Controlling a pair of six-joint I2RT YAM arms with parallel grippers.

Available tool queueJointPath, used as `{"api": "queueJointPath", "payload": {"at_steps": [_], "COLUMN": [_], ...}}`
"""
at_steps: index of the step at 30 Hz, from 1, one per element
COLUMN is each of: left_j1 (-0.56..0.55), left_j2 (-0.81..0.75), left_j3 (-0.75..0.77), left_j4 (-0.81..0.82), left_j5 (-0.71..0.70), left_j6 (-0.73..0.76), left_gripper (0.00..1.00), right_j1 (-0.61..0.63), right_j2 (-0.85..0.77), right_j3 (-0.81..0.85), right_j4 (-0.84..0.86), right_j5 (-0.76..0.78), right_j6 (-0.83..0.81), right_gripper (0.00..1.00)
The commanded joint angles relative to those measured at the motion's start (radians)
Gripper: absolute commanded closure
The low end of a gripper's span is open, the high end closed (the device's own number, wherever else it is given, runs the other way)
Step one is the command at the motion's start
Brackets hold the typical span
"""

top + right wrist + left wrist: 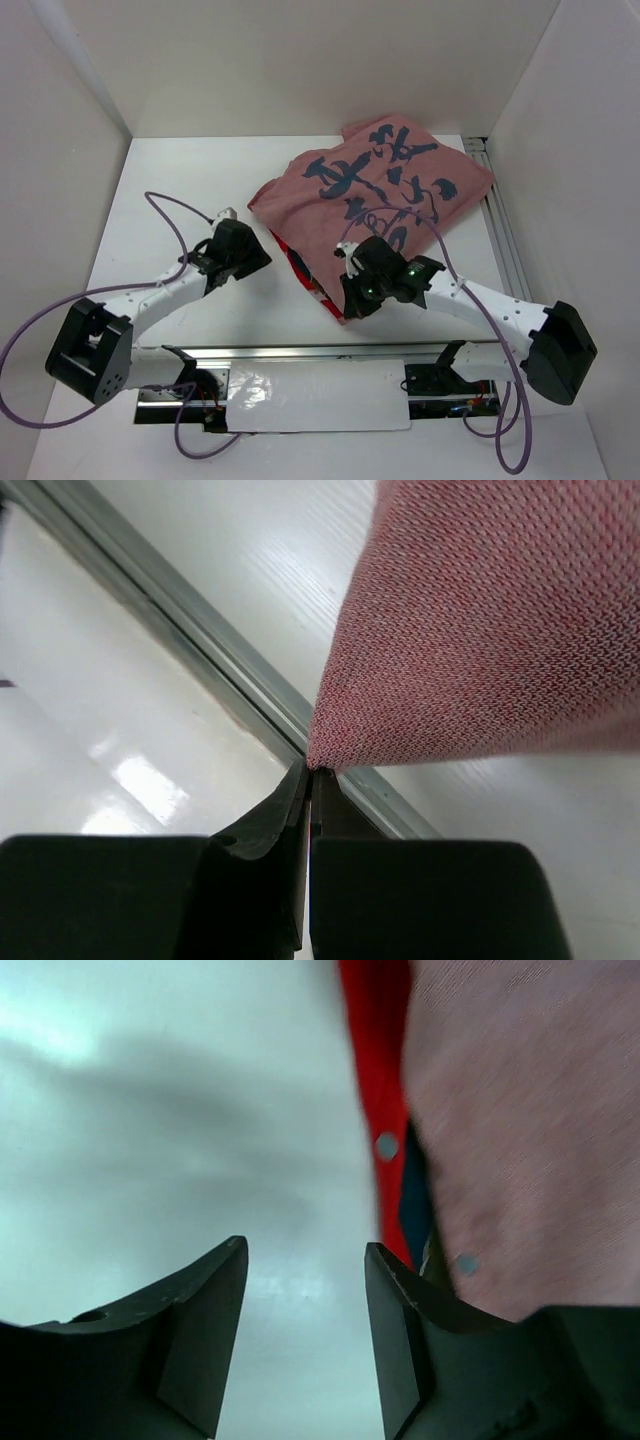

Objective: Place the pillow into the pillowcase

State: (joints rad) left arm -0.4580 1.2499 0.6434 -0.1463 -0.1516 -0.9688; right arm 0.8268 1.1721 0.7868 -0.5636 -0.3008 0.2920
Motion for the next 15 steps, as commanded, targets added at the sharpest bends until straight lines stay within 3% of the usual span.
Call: {"api": "queueJointPath", "payload": {"at_steps": [1,6,7,9,11,13,15], "left_j1": [0.044,0.163,0.176,0.194,0.223,0.232,0.260], "left_j2": [0.075,0.262,0.279,0.310,0.351,0.381,0.428], "left_j3": [0.120,0.269,0.283,0.320,0.343,0.386,0.424], "left_j4": [0.079,0.119,0.148,0.159,0.159,0.140,0.142], "left_j5": [0.020,0.165,0.179,0.179,0.152,0.116,0.116], "left_j6": [0.073,0.093,0.093,0.084,0.074,0.064,0.076], "left_gripper": [0.37,0.37,0.37,0.37,0.37,0.38,0.40], "right_j1": [0.020,0.020,0.020,0.020,0.020,0.020,-0.023], "right_j2": [0.040,0.054,0.044,0.014,-0.002,-0.011,0.012], "right_j3": [-0.037,0.009,0.040,0.071,0.115,0.141,0.178], "right_j4": [-0.085,-0.134,-0.146,-0.147,-0.125,-0.111,-0.102], "right_j5": [0.052,0.118,0.143,0.176,0.253,0.345,0.377], "right_j6": [0.007,-0.007,-0.007,-0.016,0.010,0.044,0.044], "right_gripper": [1.00,0.77,0.62,0.45,0.19,0.07,0.02]}}
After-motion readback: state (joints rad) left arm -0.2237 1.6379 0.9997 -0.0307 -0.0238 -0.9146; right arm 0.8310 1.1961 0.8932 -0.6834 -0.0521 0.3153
